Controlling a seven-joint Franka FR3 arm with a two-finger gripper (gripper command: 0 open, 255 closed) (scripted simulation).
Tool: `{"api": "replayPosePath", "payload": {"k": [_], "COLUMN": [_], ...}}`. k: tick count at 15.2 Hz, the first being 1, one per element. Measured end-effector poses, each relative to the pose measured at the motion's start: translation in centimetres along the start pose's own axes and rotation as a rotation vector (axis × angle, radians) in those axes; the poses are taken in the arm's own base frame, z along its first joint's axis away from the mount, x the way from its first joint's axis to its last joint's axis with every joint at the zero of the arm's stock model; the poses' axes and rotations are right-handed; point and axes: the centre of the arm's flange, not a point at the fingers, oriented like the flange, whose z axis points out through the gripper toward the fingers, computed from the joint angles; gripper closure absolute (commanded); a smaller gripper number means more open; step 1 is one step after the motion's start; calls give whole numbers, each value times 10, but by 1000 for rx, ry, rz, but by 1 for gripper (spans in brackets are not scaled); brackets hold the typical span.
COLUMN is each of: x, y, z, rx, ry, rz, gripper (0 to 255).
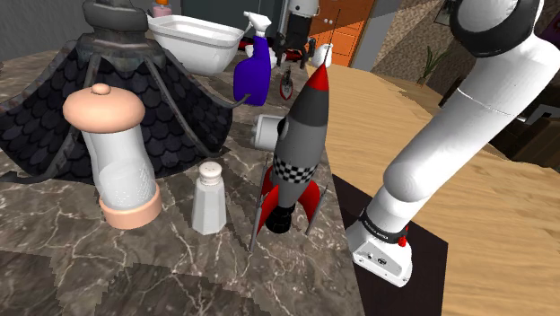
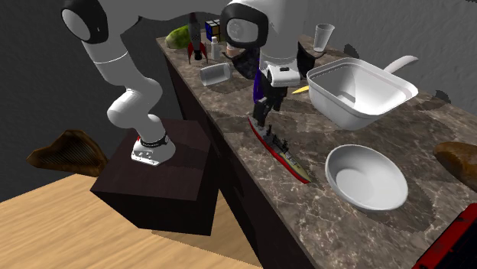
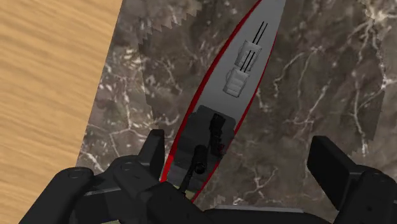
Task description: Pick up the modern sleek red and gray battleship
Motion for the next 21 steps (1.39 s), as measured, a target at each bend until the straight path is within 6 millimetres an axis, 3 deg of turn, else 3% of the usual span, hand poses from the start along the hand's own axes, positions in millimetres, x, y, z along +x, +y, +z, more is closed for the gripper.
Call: {"api": "replayPosePath", "payload": {"k": [2,4,11,12,21], "x": [27,42,45,46,45], "y": [12,19,20,20,19], "z": [2,7,40,43,45], "rx": [-6,-11,-13,-13,-12], "ry": [-8,-13,-14,-14,-12], "rz": [76,122,138,138,138], "gripper": [0,0,0,255,255]}}
